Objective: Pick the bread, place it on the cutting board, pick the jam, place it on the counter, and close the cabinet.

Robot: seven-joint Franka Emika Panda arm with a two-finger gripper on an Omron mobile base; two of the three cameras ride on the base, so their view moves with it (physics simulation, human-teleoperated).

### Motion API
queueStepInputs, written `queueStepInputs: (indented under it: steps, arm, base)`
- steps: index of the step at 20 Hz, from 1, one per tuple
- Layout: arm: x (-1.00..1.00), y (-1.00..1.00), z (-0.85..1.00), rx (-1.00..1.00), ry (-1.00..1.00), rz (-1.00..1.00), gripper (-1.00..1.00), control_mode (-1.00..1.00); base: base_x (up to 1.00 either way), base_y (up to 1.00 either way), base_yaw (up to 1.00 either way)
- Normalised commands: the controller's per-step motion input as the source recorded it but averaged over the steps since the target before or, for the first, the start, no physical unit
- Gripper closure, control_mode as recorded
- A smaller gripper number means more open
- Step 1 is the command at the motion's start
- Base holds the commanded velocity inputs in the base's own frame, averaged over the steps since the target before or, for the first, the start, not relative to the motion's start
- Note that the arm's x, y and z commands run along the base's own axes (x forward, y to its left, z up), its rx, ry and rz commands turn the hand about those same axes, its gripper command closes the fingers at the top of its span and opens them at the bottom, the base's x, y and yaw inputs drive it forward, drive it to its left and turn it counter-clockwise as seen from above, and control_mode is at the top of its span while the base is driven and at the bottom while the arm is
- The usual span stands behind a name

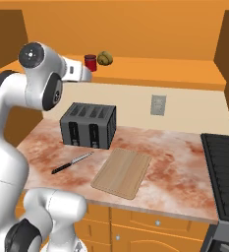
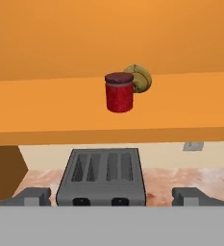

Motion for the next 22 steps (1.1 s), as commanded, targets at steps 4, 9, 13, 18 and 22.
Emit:
queueStepInputs:
  steps: [4,9,13,18,22]
  arm:
    - [0.42,0.0,0.0,0.0,0.0,-0.01,-1.0,-1.0]
    - [0.54,-0.01,0.0,0.0,0.0,0.0,-1.0,-1.0]
    - [0.57,-0.05,0.0,0.0,0.0,0.0,-1.0,-1.0]
    - [0.52,-0.04,0.0,0.0,0.0,0.0,-1.0,-1.0]
    - [0.44,-0.09,0.0,0.0,0.0,0.0,-1.0,-1.0]
  base:
    - [0.0,0.0,0.0]
    - [0.0,0.0,0.0]
    - [0.0,0.0,0.0]
    - [0.0,0.0,0.0]
    - [0.0,0.0,0.0]
